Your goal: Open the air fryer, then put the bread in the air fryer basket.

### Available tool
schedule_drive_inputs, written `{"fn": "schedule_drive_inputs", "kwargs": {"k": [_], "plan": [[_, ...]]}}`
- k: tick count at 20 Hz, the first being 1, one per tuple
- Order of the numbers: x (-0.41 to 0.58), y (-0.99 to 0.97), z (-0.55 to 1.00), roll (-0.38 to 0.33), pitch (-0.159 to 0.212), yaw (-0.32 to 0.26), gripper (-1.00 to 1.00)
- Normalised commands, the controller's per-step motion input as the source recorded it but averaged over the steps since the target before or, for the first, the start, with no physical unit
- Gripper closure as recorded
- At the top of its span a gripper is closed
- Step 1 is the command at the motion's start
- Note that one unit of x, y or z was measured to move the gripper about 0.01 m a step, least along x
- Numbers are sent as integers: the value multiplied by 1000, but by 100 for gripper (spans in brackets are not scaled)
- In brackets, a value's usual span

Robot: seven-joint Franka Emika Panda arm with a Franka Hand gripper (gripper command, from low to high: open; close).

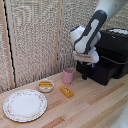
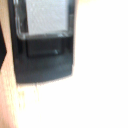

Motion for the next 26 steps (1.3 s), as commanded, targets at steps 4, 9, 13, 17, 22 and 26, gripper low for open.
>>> {"fn": "schedule_drive_inputs", "kwargs": {"k": [4,9,13,17,22,26], "plan": [[-169,484,426,0,30,13,-100],[-462,541,245,42,2,45,-100],[-574,341,127,191,-21,80,-100],[-454,221,28,271,-14,112,-100],[-203,141,0,351,-5,146,-100],[-9,28,-37,342,0,215,-100]]}}
